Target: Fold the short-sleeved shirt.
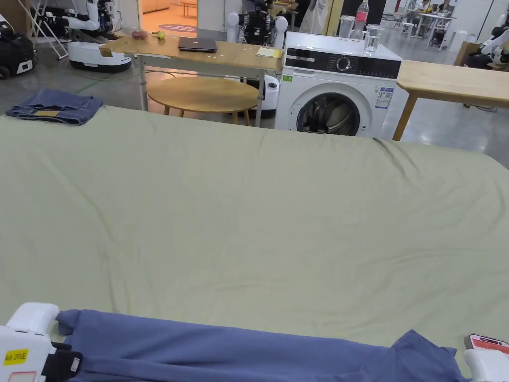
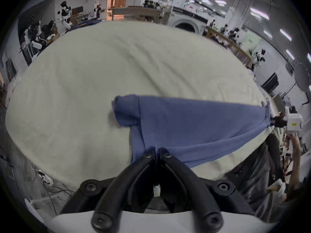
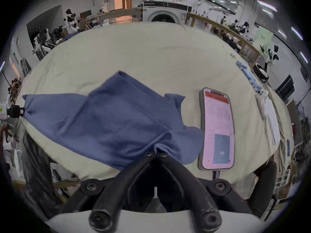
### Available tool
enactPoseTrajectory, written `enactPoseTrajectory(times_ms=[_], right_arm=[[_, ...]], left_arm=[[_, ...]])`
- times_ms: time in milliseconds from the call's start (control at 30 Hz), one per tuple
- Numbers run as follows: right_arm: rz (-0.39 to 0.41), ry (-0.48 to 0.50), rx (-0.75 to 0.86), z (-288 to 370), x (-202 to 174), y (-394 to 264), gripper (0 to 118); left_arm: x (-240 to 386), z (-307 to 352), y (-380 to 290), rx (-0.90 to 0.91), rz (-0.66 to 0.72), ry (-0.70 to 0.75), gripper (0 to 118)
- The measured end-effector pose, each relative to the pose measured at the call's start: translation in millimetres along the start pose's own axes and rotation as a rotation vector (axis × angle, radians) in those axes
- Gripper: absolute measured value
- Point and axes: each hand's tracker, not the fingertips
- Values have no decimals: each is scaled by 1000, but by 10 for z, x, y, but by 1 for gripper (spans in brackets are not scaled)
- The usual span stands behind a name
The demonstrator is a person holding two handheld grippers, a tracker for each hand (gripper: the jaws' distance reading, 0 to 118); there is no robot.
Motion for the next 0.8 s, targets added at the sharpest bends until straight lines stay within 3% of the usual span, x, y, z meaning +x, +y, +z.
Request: enactPoseTrajectory(times_ms=[167, 200, 267, 300, 333, 567, 800], right_arm=[[0, -19, 16, 28, -47, 70, 2], [0, -24, 13, 63, -62, 99, 6], [10, -54, 52, 174, -80, 133, 40], [12, -87, 95, 256, -107, 169, 56], [7, -105, 136, 336, -134, 210, 59], [24, -162, 380, 691, -433, 530, 59], [-37, -105, 749, 741, -1066, 638, 59]], left_arm=[[-7, 49, 39, 21, 42, 1, 0], [4, 81, 62, 23, 47, 4, 6], [44, 157, 107, 53, 62, 4, 34], [85, 222, 138, 95, 65, 7, 42], [130, 272, 187, 136, 50, 19, 47], [431, 393, 516, 366, -2, 15, 51], [919, 408, 629, 630, -100, 134, 51]])
